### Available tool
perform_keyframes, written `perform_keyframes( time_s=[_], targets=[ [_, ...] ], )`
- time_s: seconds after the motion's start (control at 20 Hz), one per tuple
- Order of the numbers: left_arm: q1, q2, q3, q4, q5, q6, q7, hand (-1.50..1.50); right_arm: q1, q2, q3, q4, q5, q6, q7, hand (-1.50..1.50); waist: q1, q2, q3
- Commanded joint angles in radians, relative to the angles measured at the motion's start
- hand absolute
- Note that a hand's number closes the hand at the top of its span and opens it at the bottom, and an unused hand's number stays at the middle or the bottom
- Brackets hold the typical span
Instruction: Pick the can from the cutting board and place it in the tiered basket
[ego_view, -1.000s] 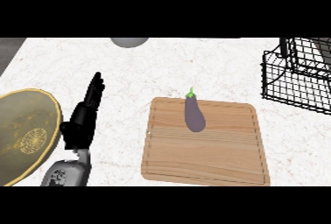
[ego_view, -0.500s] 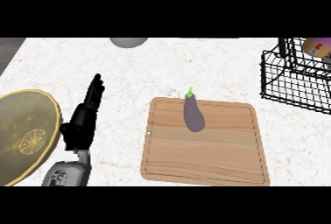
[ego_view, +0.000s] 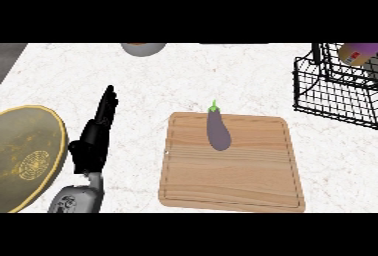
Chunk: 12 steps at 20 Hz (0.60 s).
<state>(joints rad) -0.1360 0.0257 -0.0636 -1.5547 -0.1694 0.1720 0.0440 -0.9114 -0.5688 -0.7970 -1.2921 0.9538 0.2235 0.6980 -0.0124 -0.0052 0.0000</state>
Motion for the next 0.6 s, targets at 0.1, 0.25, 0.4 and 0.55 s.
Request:
perform_keyframes(
  time_s=[0.1,0.25,0.4,0.55],
  targets=[
    [0.025,0.012,0.016,-0.025,0.011,-0.004,0.003,0.0,0.155,-0.02,-0.204,-0.217,-0.146,0.04,0.037,-1.5,-0.019,-0.006,0.0],
    [-0.018,0.028,0.042,-0.015,0.021,-0.009,0.042,0.0,0.255,-0.07,-0.346,-0.292,-0.288,0.179,-0.012,-1.5,-0.037,-0.008,0.001],
    [-0.005,0.014,0.027,-0.013,0.002,0.009,0.023,0.0,0.391,-0.076,-0.502,-0.328,-0.404,0.286,-0.071,-1.5,-0.054,-0.009,0.002],
    [0.017,0.01,0.033,0.023,0.016,-0.001,-0.039,0.0,0.471,-0.047,-0.61,-0.448,-0.518,0.411,-0.037,-1.5,-0.033,-0.005,0.0]
  ],
)
